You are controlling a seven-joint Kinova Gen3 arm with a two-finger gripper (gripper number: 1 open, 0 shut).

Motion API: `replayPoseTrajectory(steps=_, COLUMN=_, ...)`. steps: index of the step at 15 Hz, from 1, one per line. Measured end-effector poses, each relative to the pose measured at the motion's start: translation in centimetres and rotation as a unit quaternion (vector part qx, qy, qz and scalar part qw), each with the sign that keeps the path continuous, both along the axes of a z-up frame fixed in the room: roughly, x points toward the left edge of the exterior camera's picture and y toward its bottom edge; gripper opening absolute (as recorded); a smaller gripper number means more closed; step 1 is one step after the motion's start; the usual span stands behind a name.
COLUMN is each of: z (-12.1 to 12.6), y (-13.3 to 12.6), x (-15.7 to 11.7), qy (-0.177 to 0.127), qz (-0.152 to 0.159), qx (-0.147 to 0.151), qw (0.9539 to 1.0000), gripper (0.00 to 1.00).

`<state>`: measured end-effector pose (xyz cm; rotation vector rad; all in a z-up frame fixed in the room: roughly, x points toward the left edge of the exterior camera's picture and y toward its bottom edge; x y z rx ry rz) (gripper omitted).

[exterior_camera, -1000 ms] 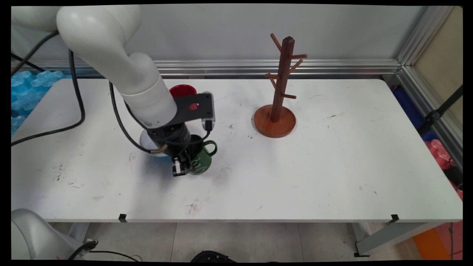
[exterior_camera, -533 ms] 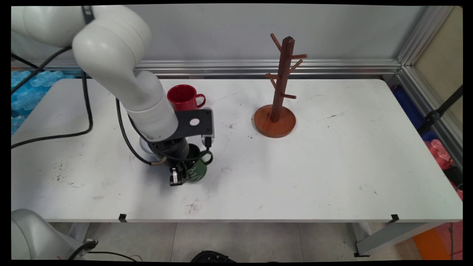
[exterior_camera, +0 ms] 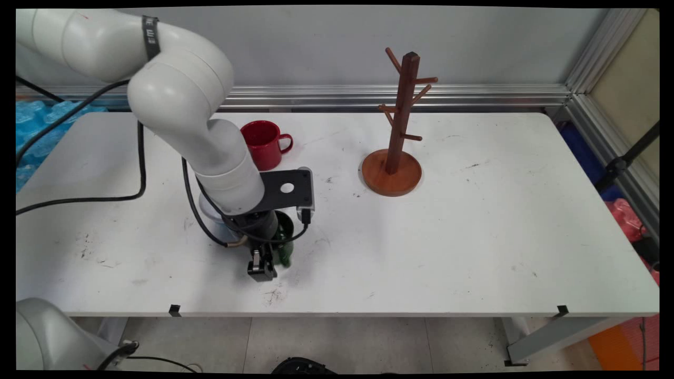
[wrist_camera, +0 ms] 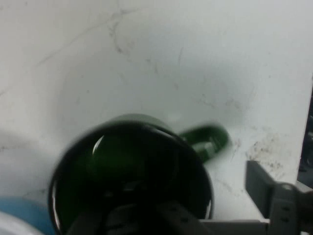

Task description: Place the picked object on the table

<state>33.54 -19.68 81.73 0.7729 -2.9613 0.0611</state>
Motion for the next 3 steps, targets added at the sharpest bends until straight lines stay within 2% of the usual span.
replayPoseTrajectory(steps=3, z=-0.08, y=-0.04, x=-0.61, qy=0.009, qz=0.001, qx=-0.001, qw=1.0, gripper=1.0)
